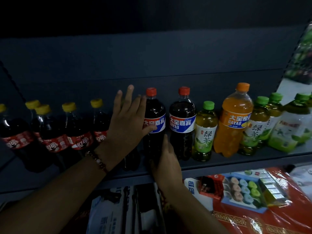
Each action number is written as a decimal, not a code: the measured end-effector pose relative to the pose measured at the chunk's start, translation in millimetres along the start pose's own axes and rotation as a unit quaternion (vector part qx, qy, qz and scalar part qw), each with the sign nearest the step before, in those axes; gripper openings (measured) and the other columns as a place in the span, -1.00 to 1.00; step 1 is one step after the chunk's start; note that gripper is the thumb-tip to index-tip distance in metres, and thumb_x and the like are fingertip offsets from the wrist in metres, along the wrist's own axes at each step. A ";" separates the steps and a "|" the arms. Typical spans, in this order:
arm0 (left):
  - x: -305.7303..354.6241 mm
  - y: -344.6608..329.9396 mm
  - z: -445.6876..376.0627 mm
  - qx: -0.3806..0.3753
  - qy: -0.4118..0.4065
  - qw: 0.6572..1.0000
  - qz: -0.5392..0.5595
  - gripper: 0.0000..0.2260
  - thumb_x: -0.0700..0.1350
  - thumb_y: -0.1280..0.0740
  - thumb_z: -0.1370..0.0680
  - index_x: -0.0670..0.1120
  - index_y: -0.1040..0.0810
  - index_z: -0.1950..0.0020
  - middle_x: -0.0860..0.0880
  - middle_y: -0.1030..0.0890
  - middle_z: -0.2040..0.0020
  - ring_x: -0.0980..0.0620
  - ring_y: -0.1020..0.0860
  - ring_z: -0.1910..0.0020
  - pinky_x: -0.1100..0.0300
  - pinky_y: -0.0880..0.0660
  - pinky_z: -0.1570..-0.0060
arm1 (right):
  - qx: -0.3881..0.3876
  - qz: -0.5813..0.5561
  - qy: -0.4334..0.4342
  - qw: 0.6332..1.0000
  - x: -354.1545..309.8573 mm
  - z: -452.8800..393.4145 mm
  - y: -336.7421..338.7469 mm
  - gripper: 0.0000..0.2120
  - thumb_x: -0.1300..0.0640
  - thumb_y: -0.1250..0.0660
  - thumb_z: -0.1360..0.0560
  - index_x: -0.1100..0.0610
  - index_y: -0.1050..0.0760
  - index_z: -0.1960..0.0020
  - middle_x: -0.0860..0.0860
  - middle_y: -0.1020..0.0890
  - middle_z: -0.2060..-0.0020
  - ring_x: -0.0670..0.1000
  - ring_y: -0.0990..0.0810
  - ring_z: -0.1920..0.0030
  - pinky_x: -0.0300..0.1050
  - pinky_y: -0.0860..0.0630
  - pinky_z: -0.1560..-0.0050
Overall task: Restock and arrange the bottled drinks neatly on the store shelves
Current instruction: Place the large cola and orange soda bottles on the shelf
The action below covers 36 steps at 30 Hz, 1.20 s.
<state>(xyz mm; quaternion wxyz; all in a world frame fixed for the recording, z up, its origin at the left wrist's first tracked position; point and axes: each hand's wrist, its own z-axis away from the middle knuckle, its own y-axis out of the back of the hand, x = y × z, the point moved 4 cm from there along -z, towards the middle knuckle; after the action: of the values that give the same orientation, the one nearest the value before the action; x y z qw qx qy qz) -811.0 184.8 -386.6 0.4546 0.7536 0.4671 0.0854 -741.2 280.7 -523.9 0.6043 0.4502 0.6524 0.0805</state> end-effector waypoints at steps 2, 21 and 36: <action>2.0 -0.6 0.6 0.001 0.005 1.000 -0.011 -0.11 0.37 -0.26 -0.44 -0.29 -0.27 -0.50 -0.27 -0.38 -0.46 -0.28 -0.06 -0.57 -0.17 0.25 -0.50 | -0.018 0.008 0.007 1.000 -1.4 0.5 5.3 -0.06 0.10 -0.41 -0.46 -0.02 0.20 -0.57 0.01 -0.15 -0.53 0.05 -0.30 -0.44 -0.03 -0.40 -0.34; 96.0 -1.6 8.3 0.057 -0.042 0.986 0.154 -0.36 0.07 -0.37 -0.50 -0.08 -0.29 -0.54 -0.27 -0.33 -0.49 -0.30 -0.18 -0.53 -0.27 -0.06 -0.50 | 0.063 0.317 0.138 0.936 -13.0 -61.4 195.8 -0.48 0.03 -0.21 -0.55 0.09 -0.25 -0.48 0.14 -0.34 -0.41 0.17 -0.38 -0.36 0.03 -0.38 -0.31; 99.8 1.0 41.9 -0.117 -0.001 0.924 0.364 -0.43 0.06 -0.32 -0.57 0.02 -0.27 -0.56 -0.09 -0.15 -0.60 -0.14 -0.15 -0.55 -0.17 -0.25 -0.46 | 0.020 0.182 0.088 0.979 -19.2 -29.5 219.9 -0.64 0.09 -0.29 -0.56 0.05 -0.41 -0.34 0.05 -0.55 -0.13 0.04 -0.56 0.03 -0.09 -0.47 0.12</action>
<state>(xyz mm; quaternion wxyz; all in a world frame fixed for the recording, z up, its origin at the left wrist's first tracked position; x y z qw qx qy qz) -732.4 237.3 -439.3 0.4773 0.8135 0.1468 0.2982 -661.4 408.3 -359.9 0.5105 0.5646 0.6115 0.2158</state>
